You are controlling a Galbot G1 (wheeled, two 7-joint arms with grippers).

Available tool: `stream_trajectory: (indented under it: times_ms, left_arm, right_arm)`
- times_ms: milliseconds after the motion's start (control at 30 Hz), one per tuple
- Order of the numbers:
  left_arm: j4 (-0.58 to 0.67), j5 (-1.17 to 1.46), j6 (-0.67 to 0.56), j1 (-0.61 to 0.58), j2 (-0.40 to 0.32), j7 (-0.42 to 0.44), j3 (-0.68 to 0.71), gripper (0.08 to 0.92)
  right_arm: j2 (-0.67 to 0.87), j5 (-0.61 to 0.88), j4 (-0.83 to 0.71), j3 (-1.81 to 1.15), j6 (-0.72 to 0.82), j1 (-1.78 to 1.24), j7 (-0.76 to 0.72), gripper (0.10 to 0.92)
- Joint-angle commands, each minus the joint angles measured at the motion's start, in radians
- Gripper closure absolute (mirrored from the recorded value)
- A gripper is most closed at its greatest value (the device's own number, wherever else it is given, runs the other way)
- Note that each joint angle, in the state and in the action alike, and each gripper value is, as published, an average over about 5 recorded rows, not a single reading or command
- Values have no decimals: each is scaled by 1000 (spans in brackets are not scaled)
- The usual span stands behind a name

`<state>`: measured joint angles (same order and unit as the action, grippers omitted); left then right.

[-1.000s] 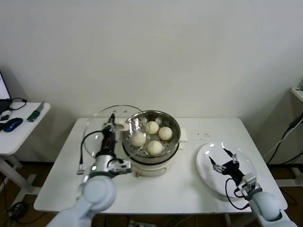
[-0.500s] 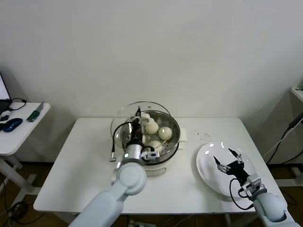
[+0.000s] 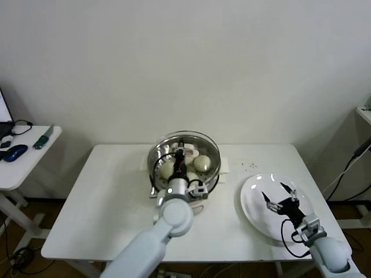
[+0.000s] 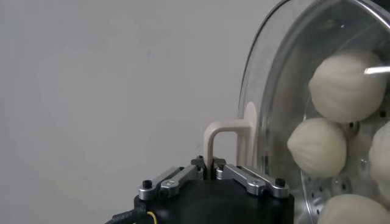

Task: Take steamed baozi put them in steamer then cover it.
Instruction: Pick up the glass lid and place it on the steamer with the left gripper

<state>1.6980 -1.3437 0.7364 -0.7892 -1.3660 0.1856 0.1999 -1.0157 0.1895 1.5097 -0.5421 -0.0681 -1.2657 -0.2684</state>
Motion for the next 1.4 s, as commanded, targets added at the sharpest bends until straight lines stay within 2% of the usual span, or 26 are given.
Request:
stream_trajectory:
  times_ms: [33,533,800,1400]
  left_arm:
    - [-55,-4,49,15,-29,-6,10,852]
    - [-67,0,49,10,-20,-1,0,852]
    - [-66,19,49,13,7,-14,4,852]
    - [-65,13,49,5,7,-8,14,852]
  right_arm:
    - [0,-9,-9,13,-2,9,-1,203]
    - [-4,-10,-4,9,-4,5,-2,203]
    - [-8,-13,-5,6,-7,3,-10,203]
    - [-19,-20,0,5,-8,3,-17,203]
